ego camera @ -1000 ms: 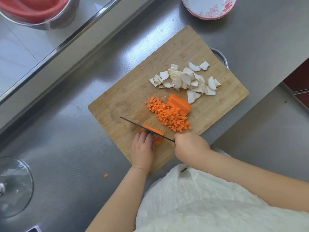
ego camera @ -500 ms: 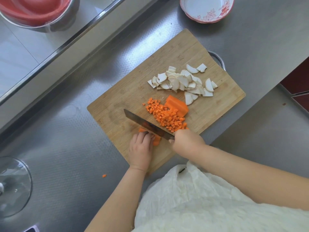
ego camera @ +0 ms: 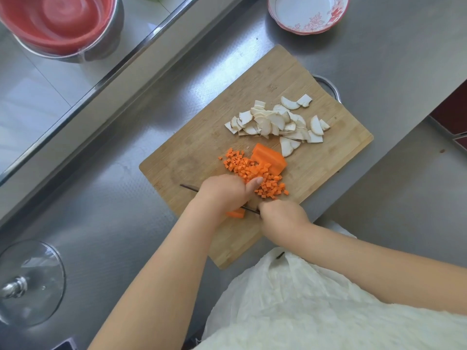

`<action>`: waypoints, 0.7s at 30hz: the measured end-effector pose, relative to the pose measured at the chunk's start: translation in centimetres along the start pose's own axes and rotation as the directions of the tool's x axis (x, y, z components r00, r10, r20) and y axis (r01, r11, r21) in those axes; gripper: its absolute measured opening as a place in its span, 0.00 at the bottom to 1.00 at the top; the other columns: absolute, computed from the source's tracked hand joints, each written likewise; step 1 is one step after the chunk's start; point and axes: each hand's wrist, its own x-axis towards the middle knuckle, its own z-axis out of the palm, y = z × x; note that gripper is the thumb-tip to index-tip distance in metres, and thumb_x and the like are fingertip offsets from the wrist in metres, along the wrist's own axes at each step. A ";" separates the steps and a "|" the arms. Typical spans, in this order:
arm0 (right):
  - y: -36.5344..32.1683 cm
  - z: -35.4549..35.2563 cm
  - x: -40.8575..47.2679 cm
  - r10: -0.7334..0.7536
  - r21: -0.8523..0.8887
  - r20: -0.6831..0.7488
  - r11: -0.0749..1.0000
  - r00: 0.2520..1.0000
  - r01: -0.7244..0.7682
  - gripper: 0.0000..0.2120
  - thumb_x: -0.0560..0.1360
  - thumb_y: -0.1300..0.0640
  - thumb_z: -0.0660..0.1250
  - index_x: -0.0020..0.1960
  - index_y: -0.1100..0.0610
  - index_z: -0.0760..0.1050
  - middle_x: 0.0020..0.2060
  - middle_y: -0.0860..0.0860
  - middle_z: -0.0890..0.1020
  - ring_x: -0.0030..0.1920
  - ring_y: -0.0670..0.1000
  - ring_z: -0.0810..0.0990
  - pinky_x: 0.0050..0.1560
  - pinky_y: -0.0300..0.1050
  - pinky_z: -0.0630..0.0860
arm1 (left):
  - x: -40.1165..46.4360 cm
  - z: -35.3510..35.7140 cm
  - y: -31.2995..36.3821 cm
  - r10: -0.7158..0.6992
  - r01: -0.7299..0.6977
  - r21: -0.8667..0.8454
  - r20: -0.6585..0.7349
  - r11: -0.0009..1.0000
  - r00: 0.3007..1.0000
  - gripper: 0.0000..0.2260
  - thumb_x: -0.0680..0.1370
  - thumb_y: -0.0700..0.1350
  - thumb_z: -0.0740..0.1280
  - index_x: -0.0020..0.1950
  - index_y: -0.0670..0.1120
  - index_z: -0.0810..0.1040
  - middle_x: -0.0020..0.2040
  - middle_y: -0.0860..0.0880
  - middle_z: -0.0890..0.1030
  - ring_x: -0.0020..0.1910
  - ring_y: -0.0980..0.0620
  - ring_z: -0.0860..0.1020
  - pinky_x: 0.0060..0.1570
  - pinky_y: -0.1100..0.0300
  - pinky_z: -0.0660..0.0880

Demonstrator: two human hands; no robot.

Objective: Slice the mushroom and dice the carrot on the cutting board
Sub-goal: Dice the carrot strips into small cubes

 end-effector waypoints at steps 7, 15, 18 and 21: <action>1.3 0.0 -0.7 0.054 0.184 -0.044 0.982 0.998 -0.045 0.09 0.78 0.57 0.57 0.51 0.53 0.76 0.44 0.53 0.80 0.44 0.57 0.79 0.34 0.43 0.67 | -2.5 2.5 -1.4 0.100 -0.441 -0.032 -0.957 0.897 0.274 0.10 0.82 0.45 0.60 0.45 0.41 0.76 0.43 0.45 0.77 0.41 0.48 0.72 0.44 0.61 0.68; 1.5 -0.1 -1.4 0.023 0.259 -0.085 0.966 0.996 0.000 0.13 0.81 0.49 0.56 0.52 0.54 0.76 0.42 0.54 0.80 0.44 0.58 0.79 0.35 0.44 0.69 | -2.3 13.8 -4.5 0.040 -0.258 -0.134 -0.819 0.957 0.573 0.07 0.80 0.44 0.62 0.49 0.42 0.78 0.48 0.44 0.78 0.45 0.45 0.74 0.43 0.51 0.73; 1.0 -0.1 -1.5 -0.005 0.142 -0.080 0.990 0.997 0.017 0.11 0.81 0.52 0.56 0.54 0.53 0.77 0.42 0.53 0.80 0.43 0.57 0.79 0.33 0.43 0.66 | -1.6 14.2 -4.3 -0.036 -0.178 -0.175 -0.804 0.968 0.593 0.08 0.78 0.44 0.62 0.46 0.41 0.79 0.44 0.44 0.78 0.44 0.44 0.72 0.42 0.51 0.72; 0.6 -0.1 -1.4 -0.003 0.084 -0.048 0.996 0.999 0.007 0.10 0.80 0.55 0.57 0.55 0.52 0.76 0.44 0.53 0.81 0.44 0.57 0.80 0.33 0.42 0.65 | -1.4 14.6 -4.3 -0.074 -0.147 -0.196 -0.807 0.970 0.586 0.10 0.79 0.44 0.61 0.44 0.40 0.79 0.42 0.44 0.79 0.43 0.44 0.72 0.40 0.51 0.72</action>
